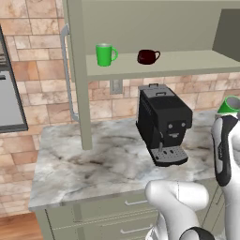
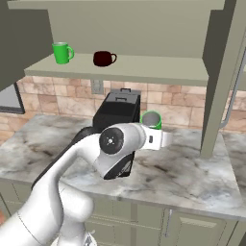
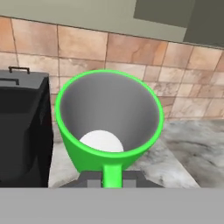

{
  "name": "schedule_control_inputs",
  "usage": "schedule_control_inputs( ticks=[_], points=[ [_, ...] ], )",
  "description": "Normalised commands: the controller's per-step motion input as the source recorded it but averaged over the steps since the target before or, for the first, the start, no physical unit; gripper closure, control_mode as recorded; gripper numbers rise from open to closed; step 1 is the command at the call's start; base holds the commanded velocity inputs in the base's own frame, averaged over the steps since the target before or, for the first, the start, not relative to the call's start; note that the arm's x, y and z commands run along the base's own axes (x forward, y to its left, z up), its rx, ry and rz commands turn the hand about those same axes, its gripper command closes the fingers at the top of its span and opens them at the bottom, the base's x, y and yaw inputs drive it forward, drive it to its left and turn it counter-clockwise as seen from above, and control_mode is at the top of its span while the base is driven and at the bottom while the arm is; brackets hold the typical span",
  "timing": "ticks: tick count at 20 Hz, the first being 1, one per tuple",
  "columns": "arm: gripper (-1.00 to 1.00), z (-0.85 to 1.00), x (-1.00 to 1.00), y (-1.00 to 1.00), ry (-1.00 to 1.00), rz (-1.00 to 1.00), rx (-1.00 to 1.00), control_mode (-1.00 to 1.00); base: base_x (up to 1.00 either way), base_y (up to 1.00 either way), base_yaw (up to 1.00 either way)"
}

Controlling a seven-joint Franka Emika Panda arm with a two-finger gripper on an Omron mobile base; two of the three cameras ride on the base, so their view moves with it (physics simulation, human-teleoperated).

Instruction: Pick the mug on the counter and place it in the cabinet with the handle facing the right, like the mugs already inside.

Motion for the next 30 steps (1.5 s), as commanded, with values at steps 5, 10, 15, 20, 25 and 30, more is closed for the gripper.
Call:
schedule_control_inputs(
  ticks=[5, 10, 15, 20, 25, 30],
  points=[
    [1.00, 0.34, -0.51, 0.23, 0.00, 0.01, 0.00, -1.00, 0.00, 0.00, 0.00],
    [1.00, 0.52, -0.22, 0.17, 0.00, 0.00, 0.00, -1.00, 0.00, 0.00, 0.00],
    [1.00, 0.54, -0.02, 0.18, 0.00, 0.00, 0.00, -1.00, 0.00, 0.00, 0.00],
    [1.00, 0.46, 0.01, 0.16, 0.00, 0.00, 0.00, -1.00, 0.00, 0.00, 0.00],
    [1.00, 0.40, 0.04, 0.16, 0.00, 0.01, 0.00, -1.00, 0.00, 0.00, 0.00],
    [1.00, 0.35, 0.00, 0.11, 0.00, 0.04, 0.00, -1.00, 0.00, 0.00, 0.00]
  ],
)
